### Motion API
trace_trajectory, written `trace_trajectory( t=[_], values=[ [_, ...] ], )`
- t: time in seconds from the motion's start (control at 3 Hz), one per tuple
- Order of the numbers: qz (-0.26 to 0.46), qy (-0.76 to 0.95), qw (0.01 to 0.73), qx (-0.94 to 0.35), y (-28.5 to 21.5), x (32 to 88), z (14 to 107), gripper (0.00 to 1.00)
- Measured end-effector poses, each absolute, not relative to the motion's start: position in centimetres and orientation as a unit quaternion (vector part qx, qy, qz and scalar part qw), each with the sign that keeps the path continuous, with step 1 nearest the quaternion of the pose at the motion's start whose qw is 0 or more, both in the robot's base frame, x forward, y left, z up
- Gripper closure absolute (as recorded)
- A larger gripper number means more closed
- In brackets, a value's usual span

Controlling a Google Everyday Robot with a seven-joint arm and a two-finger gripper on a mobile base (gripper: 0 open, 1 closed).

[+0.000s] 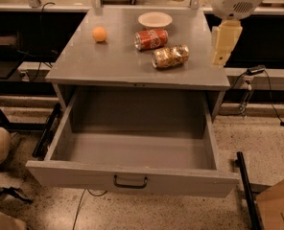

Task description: Place orange can into top drawer

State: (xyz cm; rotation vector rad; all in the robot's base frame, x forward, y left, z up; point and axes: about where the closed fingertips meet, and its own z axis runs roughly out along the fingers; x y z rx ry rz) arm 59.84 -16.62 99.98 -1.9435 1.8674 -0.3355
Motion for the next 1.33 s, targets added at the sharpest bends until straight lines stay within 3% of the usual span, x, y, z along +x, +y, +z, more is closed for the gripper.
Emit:
trace_trajectory(
  t=[0.33, 1.33],
  values=[
    [-0.121, 0.672, 0.211, -0.699, -16.6, 59.9, 100.0, 0.0],
    [-0.121, 0.691, 0.196, -0.685, -19.0, 69.8, 91.2, 0.0]
  ],
)
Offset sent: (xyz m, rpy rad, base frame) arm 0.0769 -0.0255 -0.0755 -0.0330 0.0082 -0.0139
